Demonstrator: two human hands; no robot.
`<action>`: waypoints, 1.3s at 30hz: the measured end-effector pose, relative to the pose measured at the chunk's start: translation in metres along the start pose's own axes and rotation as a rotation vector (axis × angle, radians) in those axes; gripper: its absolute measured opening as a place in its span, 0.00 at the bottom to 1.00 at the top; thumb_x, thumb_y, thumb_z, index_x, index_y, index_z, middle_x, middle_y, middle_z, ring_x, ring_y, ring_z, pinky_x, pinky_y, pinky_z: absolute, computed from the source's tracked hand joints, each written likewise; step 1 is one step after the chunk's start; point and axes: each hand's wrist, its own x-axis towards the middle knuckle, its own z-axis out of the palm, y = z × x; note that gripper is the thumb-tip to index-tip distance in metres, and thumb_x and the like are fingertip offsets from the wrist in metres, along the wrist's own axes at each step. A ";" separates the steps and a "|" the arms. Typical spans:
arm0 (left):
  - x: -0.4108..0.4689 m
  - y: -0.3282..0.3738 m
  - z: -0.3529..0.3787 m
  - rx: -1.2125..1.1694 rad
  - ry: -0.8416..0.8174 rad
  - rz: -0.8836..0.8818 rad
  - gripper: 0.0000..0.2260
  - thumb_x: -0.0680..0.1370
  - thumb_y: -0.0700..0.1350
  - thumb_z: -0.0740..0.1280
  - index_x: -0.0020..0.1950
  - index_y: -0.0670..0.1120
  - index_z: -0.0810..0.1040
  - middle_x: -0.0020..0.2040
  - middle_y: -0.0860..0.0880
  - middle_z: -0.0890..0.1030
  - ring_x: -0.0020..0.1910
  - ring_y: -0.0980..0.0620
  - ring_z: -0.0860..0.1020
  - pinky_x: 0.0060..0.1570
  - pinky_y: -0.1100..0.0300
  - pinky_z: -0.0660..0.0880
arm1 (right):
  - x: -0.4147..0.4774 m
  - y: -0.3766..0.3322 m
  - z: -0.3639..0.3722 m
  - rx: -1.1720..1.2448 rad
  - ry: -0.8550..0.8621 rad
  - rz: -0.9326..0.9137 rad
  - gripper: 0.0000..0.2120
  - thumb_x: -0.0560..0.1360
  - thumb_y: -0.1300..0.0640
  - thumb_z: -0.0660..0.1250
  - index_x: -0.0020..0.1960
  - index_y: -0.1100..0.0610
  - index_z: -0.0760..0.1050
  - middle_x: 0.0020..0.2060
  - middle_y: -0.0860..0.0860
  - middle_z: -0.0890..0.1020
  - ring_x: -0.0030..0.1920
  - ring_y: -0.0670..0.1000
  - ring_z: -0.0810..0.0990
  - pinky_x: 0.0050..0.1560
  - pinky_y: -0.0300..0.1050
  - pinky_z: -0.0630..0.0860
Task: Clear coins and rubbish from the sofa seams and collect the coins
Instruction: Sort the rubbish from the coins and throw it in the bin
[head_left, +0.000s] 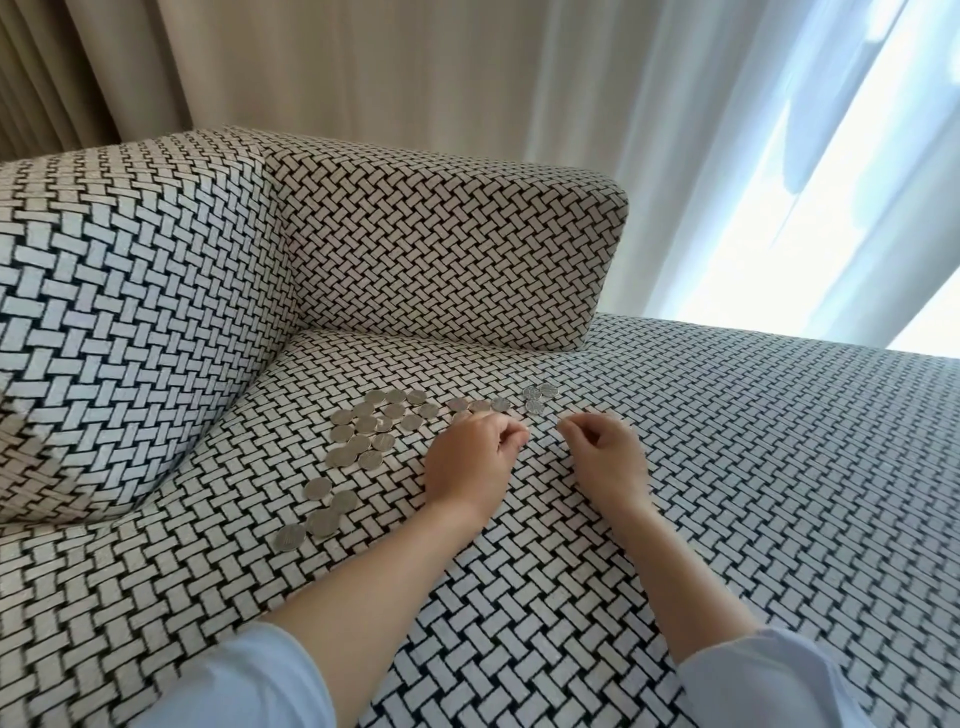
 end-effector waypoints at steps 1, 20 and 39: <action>0.000 0.000 0.001 0.002 -0.006 -0.009 0.07 0.79 0.55 0.64 0.50 0.56 0.81 0.50 0.60 0.82 0.49 0.60 0.77 0.43 0.60 0.79 | -0.001 -0.001 0.002 -0.032 -0.003 -0.009 0.08 0.79 0.49 0.66 0.52 0.50 0.81 0.43 0.44 0.82 0.38 0.42 0.78 0.35 0.32 0.71; 0.000 -0.002 -0.008 -0.139 0.011 -0.083 0.09 0.80 0.44 0.62 0.51 0.57 0.80 0.54 0.59 0.78 0.35 0.63 0.75 0.27 0.72 0.65 | -0.012 -0.009 0.012 -0.274 0.068 -0.130 0.11 0.75 0.50 0.65 0.56 0.45 0.80 0.51 0.41 0.75 0.52 0.43 0.73 0.41 0.39 0.71; -0.009 0.002 -0.012 -0.211 0.017 -0.067 0.11 0.78 0.57 0.65 0.48 0.51 0.81 0.50 0.57 0.77 0.43 0.61 0.76 0.36 0.68 0.72 | -0.051 -0.023 0.016 0.059 0.083 0.008 0.06 0.78 0.49 0.66 0.51 0.48 0.80 0.40 0.40 0.81 0.39 0.39 0.79 0.36 0.32 0.73</action>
